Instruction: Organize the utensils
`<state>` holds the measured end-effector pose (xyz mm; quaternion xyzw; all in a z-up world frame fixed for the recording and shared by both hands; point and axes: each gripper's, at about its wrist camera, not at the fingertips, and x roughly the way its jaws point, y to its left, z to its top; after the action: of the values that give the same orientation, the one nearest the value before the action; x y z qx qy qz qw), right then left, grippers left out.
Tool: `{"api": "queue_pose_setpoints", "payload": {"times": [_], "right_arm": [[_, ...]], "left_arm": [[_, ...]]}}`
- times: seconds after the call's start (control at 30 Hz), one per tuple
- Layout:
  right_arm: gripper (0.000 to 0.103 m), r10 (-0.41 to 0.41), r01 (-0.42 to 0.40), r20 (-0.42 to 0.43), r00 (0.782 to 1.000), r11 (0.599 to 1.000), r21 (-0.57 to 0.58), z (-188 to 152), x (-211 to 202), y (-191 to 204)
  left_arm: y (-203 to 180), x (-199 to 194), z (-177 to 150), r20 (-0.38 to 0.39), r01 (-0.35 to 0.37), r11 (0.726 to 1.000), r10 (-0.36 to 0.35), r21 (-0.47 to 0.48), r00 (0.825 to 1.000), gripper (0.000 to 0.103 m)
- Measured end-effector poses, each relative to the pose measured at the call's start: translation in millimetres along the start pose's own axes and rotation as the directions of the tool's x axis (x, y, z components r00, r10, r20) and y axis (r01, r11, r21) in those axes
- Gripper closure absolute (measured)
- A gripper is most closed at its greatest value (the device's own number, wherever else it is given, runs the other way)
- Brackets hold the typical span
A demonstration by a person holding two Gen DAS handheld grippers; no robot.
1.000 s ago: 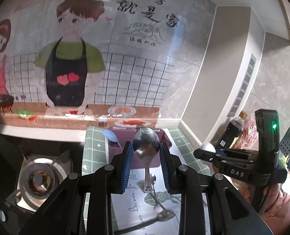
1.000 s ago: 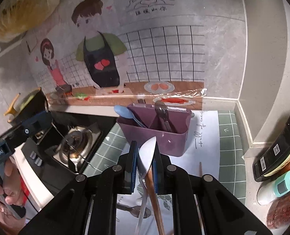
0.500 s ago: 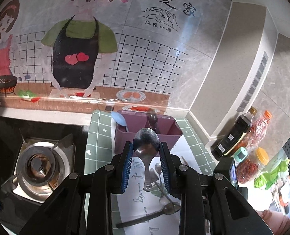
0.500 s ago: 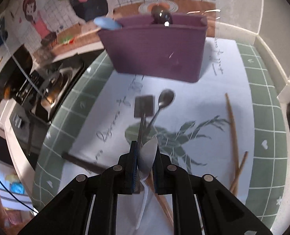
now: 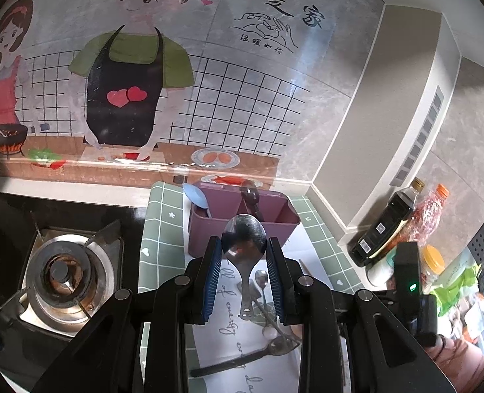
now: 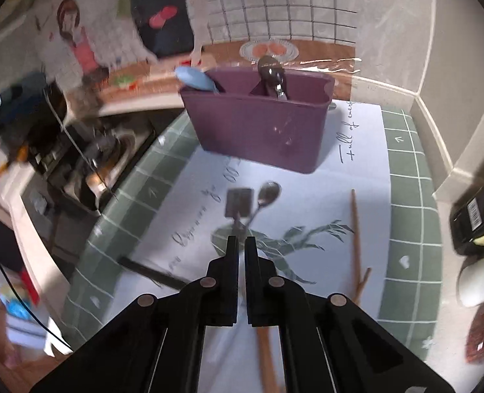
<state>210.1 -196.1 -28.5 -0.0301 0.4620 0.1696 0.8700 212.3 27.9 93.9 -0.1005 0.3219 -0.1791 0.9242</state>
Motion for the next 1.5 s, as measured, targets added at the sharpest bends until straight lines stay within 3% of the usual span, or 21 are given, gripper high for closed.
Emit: {"api": "queue_pose_setpoints", "payload": {"times": [0.1, 0.17, 0.37, 0.5, 0.57, 0.73, 0.87, 0.93, 1.0, 1.13, 1.2, 1.27, 1.37, 1.5], "right_arm": [[0.077, -0.04, 0.039, -0.035, 0.999, 0.999, -0.016, -11, 14, -1], [0.072, -0.027, 0.025, -0.062, 0.998, 0.999, -0.033, -21, 24, -2], [0.071, -0.078, 0.061, -0.134, 0.988, 0.99, -0.128, -45, 48, 3], [0.071, -0.013, 0.007, -0.144, 0.989, 0.999, -0.045, -43, 54, -8], [0.077, -0.011, 0.007, -0.149, 0.989, 1.0, -0.025, -42, 55, -9], [0.077, -0.048, 0.046, -0.051, 0.998, 0.999, -0.026, -30, 23, -2], [0.077, -0.014, 0.012, 0.107, 0.994, 1.0, 0.019, 4, -33, -2], [0.077, 0.005, -0.01, 0.214, 0.977, 1.0, 0.021, 29, -69, 1], [0.077, 0.01, -0.015, 0.334, 0.942, 1.0, 0.011, 61, -109, 4], [0.077, 0.024, -0.017, 0.482, 0.876, 1.0, -0.019, 116, -153, 7], [0.077, 0.009, 0.009, 0.514, 0.858, 0.999, -0.032, 140, -155, 8], [0.077, -0.004, 0.023, 0.518, 0.855, 0.999, -0.03, 156, -147, 5], [0.077, -0.026, 0.05, 0.509, 0.861, 0.998, -0.034, 169, -123, 0], [0.077, -0.025, 0.042, 0.45, 0.893, 0.999, -0.027, 172, -81, -15]], "left_arm": [[0, -1, -1, -0.005, -0.001, 1.0, 0.001, 0.004, 1.0, 0.074], [0, -1, -2, -0.011, -0.005, 1.0, 0.005, 0.005, 1.0, 0.074], [3, -1, -6, -0.026, -0.017, 1.0, 0.017, 0.005, 1.0, 0.074], [4, 2, -9, -0.034, -0.022, 1.0, 0.022, 0.002, 0.999, 0.074], [4, 2, -11, -0.04, -0.023, 1.0, 0.023, 0.004, 0.999, 0.074], [4, 4, -11, -0.043, -0.02, 1.0, 0.02, 0.003, 0.999, 0.074], [0, -3, 9, -0.009, 0.008, 1.0, -0.008, 0.009, 1.0, 0.074], [-6, -10, 29, 0.028, 0.017, 1.0, -0.017, 0.025, 0.999, 0.074], [-15, -18, 54, 0.084, 0.021, 0.998, -0.025, 0.054, 0.996, 0.074], [-31, -15, 92, 0.173, 0.004, 0.995, -0.022, 0.103, 0.985, 0.074], [-36, -3, 107, 0.215, -0.021, 0.993, -0.004, 0.117, 0.977, 0.074], [-37, 17, 117, 0.231, -0.028, 0.993, -0.001, 0.119, 0.973, 0.074], [-36, 54, 119, 0.22, -0.043, 0.992, 0.016, 0.118, 0.975, 0.074], [-30, 107, 111, 0.155, -0.07, 0.992, 0.053, 0.105, 0.987, 0.074]]}}
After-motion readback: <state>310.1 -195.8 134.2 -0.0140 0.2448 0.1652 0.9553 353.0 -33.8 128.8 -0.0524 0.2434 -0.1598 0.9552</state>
